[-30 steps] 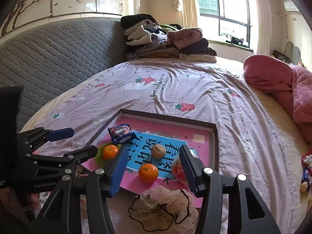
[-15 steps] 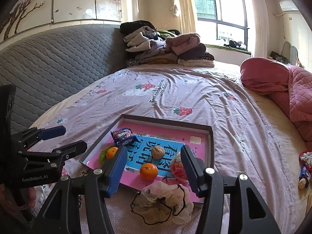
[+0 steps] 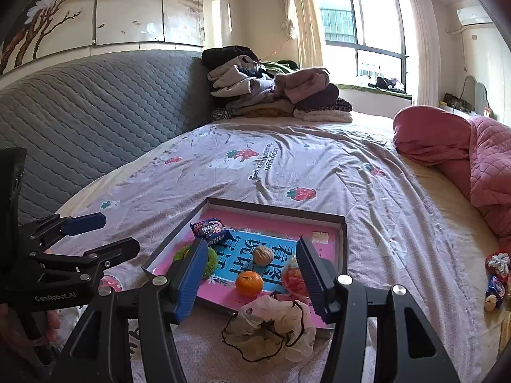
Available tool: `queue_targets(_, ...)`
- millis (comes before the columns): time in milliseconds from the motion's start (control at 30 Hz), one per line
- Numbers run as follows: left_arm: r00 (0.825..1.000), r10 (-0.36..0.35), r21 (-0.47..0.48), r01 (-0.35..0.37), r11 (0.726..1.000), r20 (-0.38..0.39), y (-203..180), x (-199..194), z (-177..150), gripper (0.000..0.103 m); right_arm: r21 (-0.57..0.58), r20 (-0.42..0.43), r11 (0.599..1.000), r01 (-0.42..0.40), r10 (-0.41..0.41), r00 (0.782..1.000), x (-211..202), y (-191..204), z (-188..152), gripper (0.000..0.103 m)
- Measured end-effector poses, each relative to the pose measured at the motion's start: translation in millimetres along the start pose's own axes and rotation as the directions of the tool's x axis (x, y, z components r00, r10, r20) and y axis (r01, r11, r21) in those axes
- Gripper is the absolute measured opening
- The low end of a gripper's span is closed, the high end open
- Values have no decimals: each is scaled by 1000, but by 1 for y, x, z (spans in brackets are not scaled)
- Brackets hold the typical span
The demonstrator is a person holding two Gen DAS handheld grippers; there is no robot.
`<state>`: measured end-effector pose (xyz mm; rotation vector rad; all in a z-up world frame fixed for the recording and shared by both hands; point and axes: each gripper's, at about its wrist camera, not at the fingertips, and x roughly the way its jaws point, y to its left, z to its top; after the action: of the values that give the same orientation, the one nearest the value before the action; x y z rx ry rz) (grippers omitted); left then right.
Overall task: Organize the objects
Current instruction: 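Withdraw both grippers back from the tray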
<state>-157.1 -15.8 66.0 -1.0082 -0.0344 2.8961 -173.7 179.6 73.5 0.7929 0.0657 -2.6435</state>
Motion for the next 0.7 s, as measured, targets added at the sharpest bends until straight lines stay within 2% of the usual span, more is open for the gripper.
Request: queue_targets(700, 1000, -2, 30, 1, 1000, 10, -14, -27, -15, 80, -3, 41, 1000, 1, 0, 999, -30, -2, -7, 58)
